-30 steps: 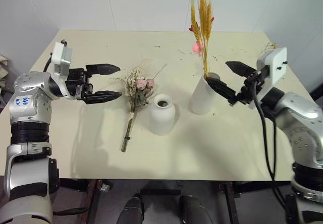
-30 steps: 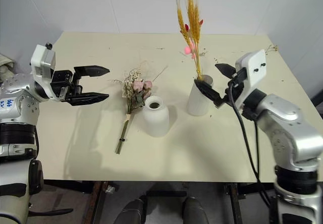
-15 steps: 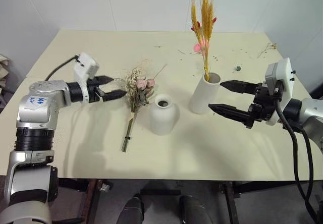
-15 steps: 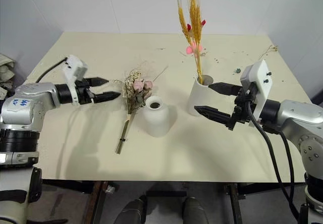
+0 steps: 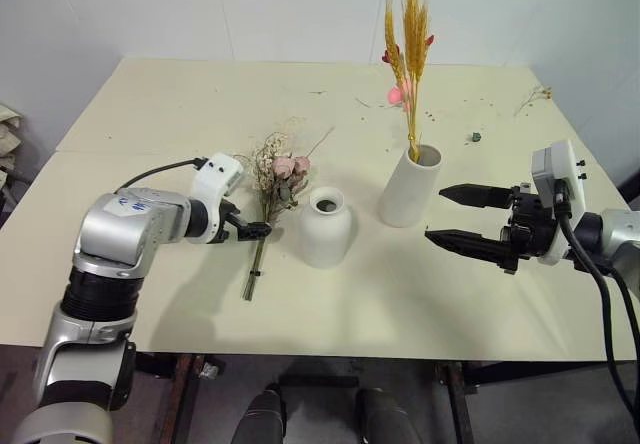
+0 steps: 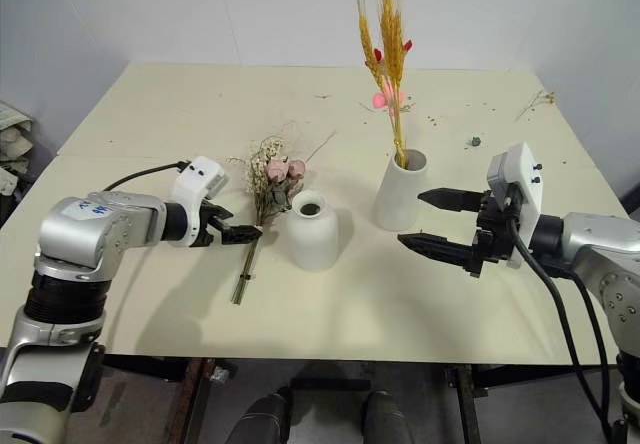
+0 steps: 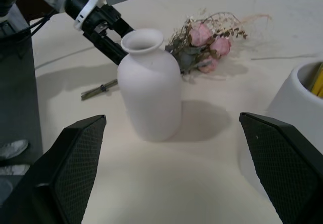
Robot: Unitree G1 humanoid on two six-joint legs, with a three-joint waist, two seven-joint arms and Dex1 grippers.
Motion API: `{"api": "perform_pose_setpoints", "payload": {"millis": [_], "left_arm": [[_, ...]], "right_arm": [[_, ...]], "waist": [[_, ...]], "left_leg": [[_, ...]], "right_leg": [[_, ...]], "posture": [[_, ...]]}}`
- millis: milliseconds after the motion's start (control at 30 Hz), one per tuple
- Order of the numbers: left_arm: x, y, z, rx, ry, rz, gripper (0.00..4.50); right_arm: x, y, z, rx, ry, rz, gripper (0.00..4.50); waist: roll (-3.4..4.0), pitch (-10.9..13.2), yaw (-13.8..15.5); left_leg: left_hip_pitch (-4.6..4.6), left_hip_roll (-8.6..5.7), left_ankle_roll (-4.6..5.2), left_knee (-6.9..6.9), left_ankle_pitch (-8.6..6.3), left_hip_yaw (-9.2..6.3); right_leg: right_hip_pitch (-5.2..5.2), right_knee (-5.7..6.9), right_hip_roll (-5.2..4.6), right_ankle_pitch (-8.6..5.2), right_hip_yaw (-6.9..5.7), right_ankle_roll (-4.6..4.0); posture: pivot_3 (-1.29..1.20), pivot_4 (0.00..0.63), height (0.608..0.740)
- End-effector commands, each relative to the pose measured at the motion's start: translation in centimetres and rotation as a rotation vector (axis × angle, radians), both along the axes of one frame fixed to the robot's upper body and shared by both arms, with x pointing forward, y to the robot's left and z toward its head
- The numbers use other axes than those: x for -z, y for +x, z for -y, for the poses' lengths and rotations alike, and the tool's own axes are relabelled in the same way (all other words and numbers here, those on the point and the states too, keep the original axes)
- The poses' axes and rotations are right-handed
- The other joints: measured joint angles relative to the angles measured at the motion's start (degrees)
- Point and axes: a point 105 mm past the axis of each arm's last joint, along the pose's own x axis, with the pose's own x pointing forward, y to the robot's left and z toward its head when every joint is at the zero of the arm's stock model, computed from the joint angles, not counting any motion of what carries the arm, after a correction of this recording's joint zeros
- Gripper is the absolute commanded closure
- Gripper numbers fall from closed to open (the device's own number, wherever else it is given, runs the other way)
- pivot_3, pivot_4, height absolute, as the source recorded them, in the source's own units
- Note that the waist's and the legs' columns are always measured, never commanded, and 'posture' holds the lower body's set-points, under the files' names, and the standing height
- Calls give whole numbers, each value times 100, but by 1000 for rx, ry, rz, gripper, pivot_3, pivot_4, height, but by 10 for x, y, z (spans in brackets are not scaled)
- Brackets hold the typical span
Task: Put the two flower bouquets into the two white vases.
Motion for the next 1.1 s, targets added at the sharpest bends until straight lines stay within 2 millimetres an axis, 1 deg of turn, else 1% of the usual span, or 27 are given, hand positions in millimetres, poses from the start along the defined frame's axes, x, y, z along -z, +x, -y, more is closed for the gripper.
{"api": "perform_pose_setpoints", "payload": {"millis": [33, 167, 367, 467, 567, 700, 767, 867, 900, 967, 1033, 1100], "left_arm": [[-2, 2, 6, -22, 22, -3, 0], [11, 7, 2, -87, 70, -53, 0], [20, 9, 3, -78, 99, -77, 0], [23, 10, 6, -69, 96, -83, 558], [28, 11, 8, -48, 102, -81, 1556], [34, 11, 10, -40, 93, -97, 2703], [36, 11, 11, -27, 96, -97, 3357], [36, 13, 9, -32, 96, -77, 4254], [35, 15, 7, -43, 92, -67, 4471], [28, 21, 3, -65, 72, -25, 4492], [17, 28, 1, -78, 36, 38, 4492], [0, 39, -4, -98, -13, 144, 4493]], "right_arm": [[-8, 0, 1, -6, -9, 31, 29], [-8, 2, 0, 1, -12, 33, 29], [-7, 2, 1, 20, -17, 36, 29], [-7, 2, 0, 24, -15, 39, 0], [-8, 1, -1, 28, -13, 44, 0], [-7, 1, 0, 36, -12, 49, 0], [-8, 1, 0, 42, -12, 54, 0], [-8, 0, 2, 50, -10, 60, 0], [-8, 0, 2, 53, -10, 62, 0], [-8, -1, 3, 58, -11, 65, 0], [-9, -2, 5, 63, -10, 71, 0], [-9, -3, 6, 65, -10, 74, 0]], "waist": [[0, 0, -4], [0, 0, 8], [0, 0, 21], [0, 0, 22], [1, 0, 23], [1, -1, 75], [1, -1, 117], [1, -1, 157], [1, -1, 161], [1, -1, 163], [1, -1, 159], [0, 0, 156]], "left_leg": [[0, 0, 0, 0, 0, 1], [1, 0, 0, 3, 0, 2], [1, 0, -6, 4, -3, 4], [3, 0, -6, 9, -3, 4], [3, -1, -6, 16, -4, 7], [2, -2, -6, 19, -4, 10], [2, -2, -6, 18, -4, 11], [1, -2, -6, 16, -6, 12], [1, -3, -7, 16, -7, 12], [1, -4, -7, 16, -7, 12], [2, -3, -7, 19, -7, 12], [1, -3, -7, 25, -7, 12]], "right_leg": [[0, 0, 0, 0, 0, 0], [-1, 1, 0, 0, 0, 0], [3, -7, -2, 0, 0, 0], [5, -6, -2, 0, 0, 0], [9, -8, -5, 0, 0, 0], [11, -12, -8, 1, 1, 1], [11, -14, -8, 1, 1, 2], [11, -14, -8, 1, 1, 2], [11, -14, -9, 1, 1, 2], [12, -15, -9, 1, 1, 3], [12, -14, -9, 2, 1, 3], [12, -14, -9, 2, 1, 3]], "posture": [[0, 150, 740], [0, 150, 740], [0, 150, 740], [0, 150, 740], [0, 150, 740], [0, 150, 740], [0, 150, 740], [0, 150, 740], [0, 150, 740], [0, 150, 740], [0, 150, 740], [0, 150, 740]]}}
